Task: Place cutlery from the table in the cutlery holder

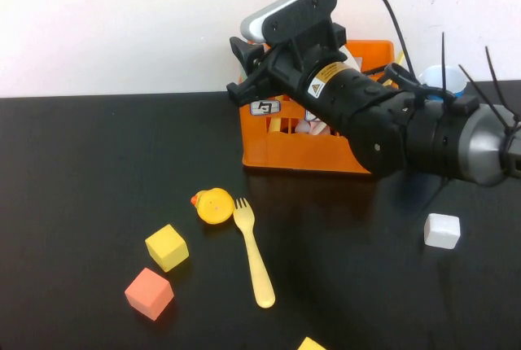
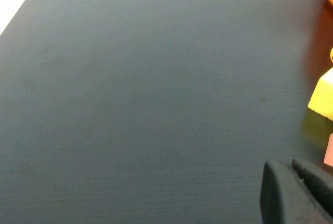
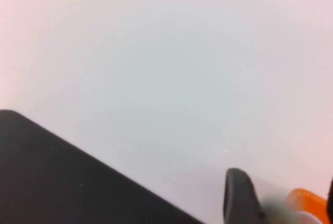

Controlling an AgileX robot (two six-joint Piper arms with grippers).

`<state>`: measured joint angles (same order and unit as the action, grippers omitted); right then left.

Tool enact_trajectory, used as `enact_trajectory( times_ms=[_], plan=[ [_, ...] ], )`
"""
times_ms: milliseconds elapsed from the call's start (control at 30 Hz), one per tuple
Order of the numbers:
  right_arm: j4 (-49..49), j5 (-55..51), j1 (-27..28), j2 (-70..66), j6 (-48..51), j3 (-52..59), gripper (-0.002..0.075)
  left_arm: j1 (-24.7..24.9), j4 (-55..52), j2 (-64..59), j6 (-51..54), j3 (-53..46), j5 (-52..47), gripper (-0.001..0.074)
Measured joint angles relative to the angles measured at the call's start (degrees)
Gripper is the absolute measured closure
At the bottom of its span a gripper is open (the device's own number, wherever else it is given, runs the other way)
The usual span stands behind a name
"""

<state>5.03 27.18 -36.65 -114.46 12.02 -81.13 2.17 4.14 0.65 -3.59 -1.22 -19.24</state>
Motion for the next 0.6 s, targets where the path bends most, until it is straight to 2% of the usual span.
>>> enact_trajectory(
  times_ms=[167, 267, 600],
  plan=[
    [0.0, -5.5, 0.1, 3.0, -0.1, 0.0, 0.0384, 0.0, 0.0, 0.0, 0.0, 0.0, 0.0, 0.0736],
    [-0.4, -12.5, 0.1, 6.5, -0.2, 0.0, 0.0402, 0.0, 0.0, 0.0, 0.0, 0.0, 0.0, 0.0736],
    [-0.7, -49.1, -0.4, 18.2, 1.3, 0.0, 0.052, 0.0, 0.0, 0.0, 0.0, 0.0, 0.0, 0.0736]
  ],
)
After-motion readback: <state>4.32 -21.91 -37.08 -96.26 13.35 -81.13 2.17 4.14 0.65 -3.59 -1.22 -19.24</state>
